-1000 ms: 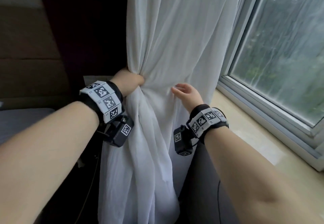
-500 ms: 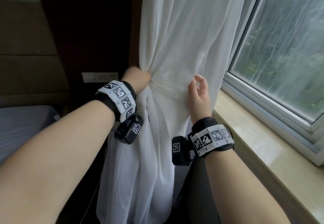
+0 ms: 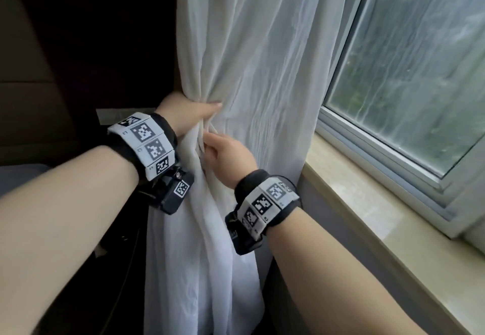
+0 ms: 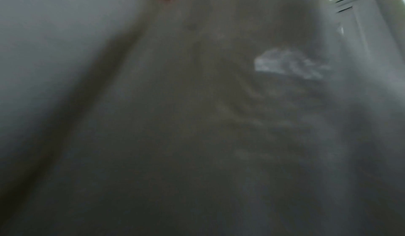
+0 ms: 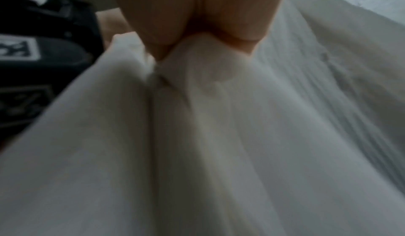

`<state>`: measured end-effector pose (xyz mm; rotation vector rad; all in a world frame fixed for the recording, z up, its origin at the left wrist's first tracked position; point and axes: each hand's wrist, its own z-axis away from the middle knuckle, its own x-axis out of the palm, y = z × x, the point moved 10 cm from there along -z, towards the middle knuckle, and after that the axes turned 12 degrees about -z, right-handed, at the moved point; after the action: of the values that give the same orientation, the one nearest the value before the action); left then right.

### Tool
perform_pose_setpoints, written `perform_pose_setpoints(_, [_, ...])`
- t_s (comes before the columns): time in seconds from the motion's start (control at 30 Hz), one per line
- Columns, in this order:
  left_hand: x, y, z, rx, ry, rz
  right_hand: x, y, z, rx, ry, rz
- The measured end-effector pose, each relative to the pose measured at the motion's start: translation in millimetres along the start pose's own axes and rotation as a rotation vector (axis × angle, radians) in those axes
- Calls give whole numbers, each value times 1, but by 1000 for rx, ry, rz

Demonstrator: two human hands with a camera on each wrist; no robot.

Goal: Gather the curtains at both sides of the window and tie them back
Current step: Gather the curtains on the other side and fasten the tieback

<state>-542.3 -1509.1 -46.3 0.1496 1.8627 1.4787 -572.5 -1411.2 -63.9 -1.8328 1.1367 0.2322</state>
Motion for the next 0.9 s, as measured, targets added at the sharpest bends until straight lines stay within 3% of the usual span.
perform_pose_setpoints(0.03, [-9, 0, -3, 6, 88, -27, -8, 5, -2, -3, 40, -7])
perform_pose_setpoints(0.1, [-16, 4, -5, 26, 163, -84, -42, 38, -2, 67, 290, -63])
perform_pose_setpoints(0.17, [-20, 4, -12, 42, 172, -72, -77, 97, 9, 333, 569, -210])
perform_pose_setpoints(0.23, [-24, 2, -18, 55, 170, -55, -74, 156, 17, 685, 569, -379])
perform_pose_setpoints(0.3, [-28, 0, -25, 63, 180, -57, -64, 180, 12, 803, 492, -483])
perform_pose_setpoints(0.4, [-34, -2, -36, 77, 193, -63, -59, 184, -13, 757, 495, -564])
perform_pose_setpoints(0.57, [-44, -5, -54, 78, 234, -101, -66, 184, -26, 734, 584, -388])
perform_pose_setpoints(0.73, [-44, -7, -71, 88, 283, -145, -81, 190, 14, 660, 814, -403])
perform_pose_setpoints(0.9, [-15, 0, -80, 111, 220, -147, -109, 179, 55, 559, 957, -312])
